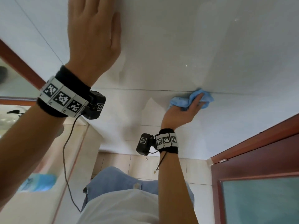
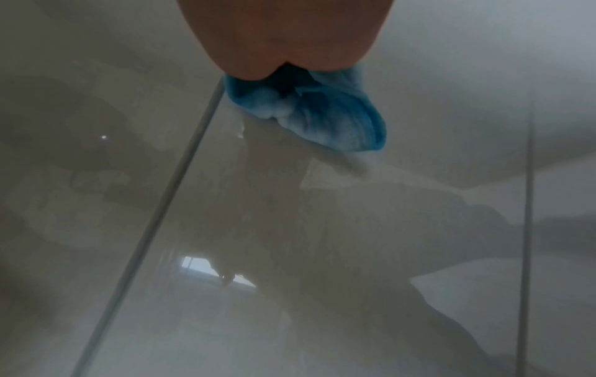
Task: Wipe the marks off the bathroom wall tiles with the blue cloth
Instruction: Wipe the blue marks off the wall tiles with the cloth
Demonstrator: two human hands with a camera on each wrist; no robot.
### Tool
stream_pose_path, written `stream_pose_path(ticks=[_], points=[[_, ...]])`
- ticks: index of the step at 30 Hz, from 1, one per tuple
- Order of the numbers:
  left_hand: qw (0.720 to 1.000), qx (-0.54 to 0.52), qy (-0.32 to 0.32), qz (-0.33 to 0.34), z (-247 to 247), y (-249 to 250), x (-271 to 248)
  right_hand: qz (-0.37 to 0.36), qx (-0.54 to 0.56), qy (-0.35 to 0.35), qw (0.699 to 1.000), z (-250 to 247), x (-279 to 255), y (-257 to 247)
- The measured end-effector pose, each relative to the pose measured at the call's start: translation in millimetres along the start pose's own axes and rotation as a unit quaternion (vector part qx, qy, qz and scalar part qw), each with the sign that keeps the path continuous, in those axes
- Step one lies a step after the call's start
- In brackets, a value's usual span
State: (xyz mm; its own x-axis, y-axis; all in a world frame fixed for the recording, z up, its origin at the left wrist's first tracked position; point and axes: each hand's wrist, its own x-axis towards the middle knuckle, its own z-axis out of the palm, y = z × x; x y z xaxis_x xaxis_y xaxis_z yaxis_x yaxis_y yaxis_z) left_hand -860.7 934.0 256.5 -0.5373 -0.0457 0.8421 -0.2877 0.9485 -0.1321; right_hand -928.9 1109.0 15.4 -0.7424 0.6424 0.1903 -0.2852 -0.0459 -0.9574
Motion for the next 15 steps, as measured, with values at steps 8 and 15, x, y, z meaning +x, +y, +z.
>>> stream_pose_path(ticks=[8,15], points=[[0.997,-0.041,0.048,0.042,0,-32,-11,0.031,-0.023,-0.096,0.995,29,-101,-12],[1.000,-0.022,0.003,-0.002,-14,-75,-19,0.011,-0.037,-0.186,0.982,48,-173,-23]])
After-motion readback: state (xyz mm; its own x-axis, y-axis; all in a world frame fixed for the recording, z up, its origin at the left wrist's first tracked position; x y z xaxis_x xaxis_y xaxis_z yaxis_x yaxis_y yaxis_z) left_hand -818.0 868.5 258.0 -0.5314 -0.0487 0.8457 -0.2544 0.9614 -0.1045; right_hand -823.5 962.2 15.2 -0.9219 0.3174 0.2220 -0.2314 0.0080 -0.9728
